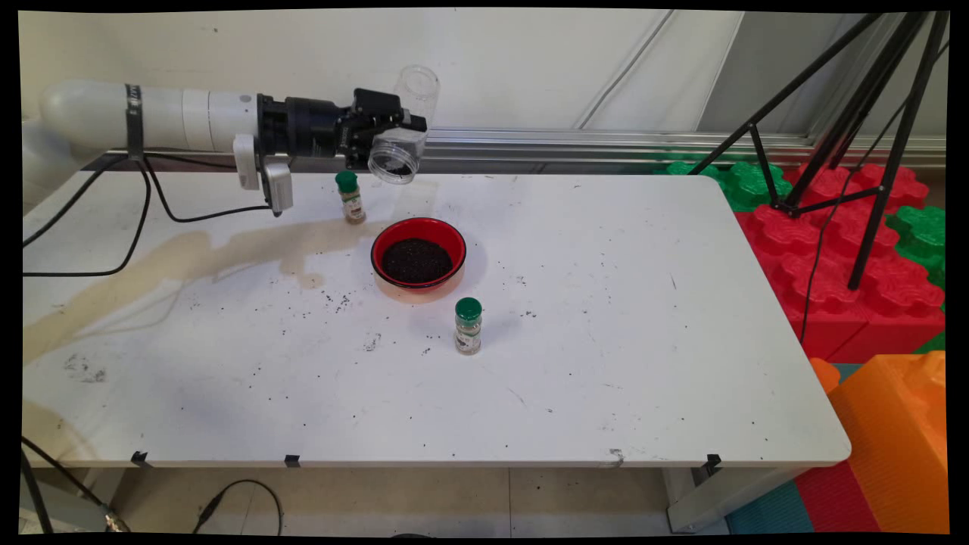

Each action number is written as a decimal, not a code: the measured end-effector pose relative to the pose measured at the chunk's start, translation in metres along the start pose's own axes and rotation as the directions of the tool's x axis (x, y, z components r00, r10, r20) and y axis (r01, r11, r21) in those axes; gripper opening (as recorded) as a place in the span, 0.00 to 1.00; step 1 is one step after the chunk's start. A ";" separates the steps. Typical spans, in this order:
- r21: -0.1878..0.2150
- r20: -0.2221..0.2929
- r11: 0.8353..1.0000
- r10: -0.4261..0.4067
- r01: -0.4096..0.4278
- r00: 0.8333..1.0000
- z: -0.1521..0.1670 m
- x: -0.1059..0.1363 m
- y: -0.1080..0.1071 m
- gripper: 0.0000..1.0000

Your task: Pour the black seasoning powder in the red bowl

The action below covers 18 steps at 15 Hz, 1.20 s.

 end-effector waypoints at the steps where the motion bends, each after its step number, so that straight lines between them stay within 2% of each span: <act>1: 0.002 0.003 0.999 -0.037 0.037 0.999 -0.001 -0.001 -0.001 0.00; 6: 0.006 0.007 0.983 -0.185 0.185 0.983 -0.002 -0.003 -0.004 0.00; 8: 0.007 0.006 0.969 -0.249 0.249 0.969 -0.002 -0.003 -0.005 0.00; 10: 0.007 0.002 0.944 -0.331 0.331 0.944 -0.003 -0.004 -0.006 0.00; 12: 0.008 -0.002 0.911 -0.412 0.412 0.911 -0.003 -0.004 -0.008 0.00; 14: 0.007 -0.006 0.870 -0.493 0.493 0.870 -0.004 -0.004 -0.009 0.00; 16: 0.004 -0.011 0.818 -0.575 0.575 0.818 -0.004 -0.005 -0.011 0.00; 17: 0.001 -0.014 0.784 -0.621 0.621 0.784 -0.004 -0.005 -0.011 0.00; 18: -0.001 -0.016 0.761 -0.649 0.649 0.761 -0.004 -0.005 -0.012 0.00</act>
